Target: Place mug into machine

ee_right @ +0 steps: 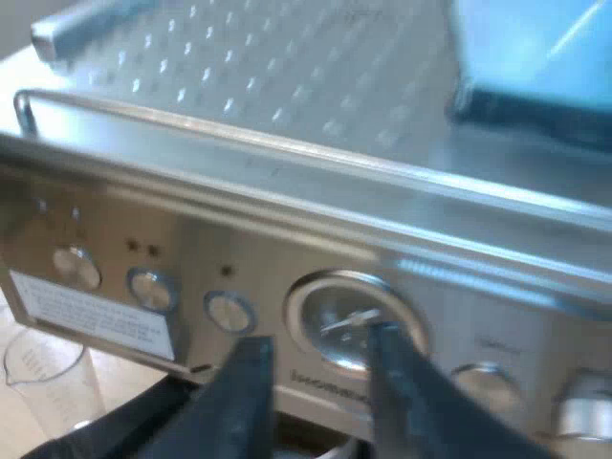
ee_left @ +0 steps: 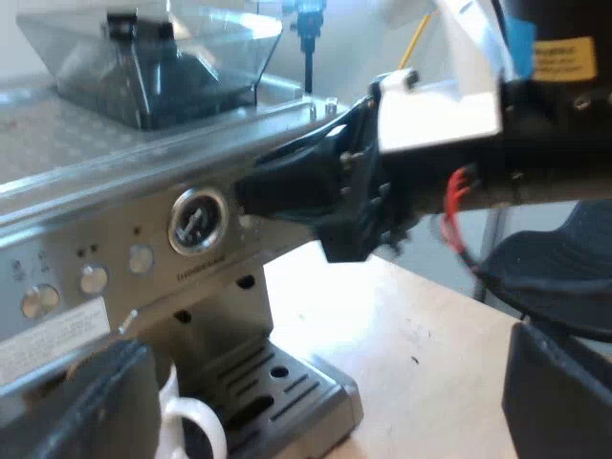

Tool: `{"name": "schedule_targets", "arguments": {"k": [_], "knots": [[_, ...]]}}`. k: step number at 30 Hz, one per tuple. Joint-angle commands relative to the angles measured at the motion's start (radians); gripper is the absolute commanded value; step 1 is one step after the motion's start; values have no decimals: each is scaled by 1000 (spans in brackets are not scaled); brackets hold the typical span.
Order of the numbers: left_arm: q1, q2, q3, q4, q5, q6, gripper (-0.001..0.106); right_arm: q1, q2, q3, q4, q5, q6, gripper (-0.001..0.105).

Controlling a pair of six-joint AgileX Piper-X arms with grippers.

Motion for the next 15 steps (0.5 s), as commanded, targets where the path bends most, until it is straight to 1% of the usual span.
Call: {"name": "schedule_targets", "arguments": {"k": [1,2,4,7,10,12,13,15], "knots": [[-4,0,-47,12,-37,-19,74,9,-73,-7,65,-1,-2,65],[-4,-2,-63,12,-32,-15,74,9,-103,-7,98,-1,-2,70],[-4,-1,-78,0,-31,-15,74,9,-148,-7,151,-1,-2,73],[-1,-1,-88,-26,-36,-15,74,9,-211,-7,219,-1,-2,73],[1,15,-91,-35,-40,-29,74,-1,-281,-7,271,-1,-20,72],[1,57,-100,-37,-40,-58,74,-25,-328,-7,302,-1,-20,72],[1,65,-102,-37,-40,-59,74,-36,-340,-7,311,-1,-20,72],[1,120,-120,-37,-48,-59,74,-86,-382,-7,352,-4,-20,72]]}}
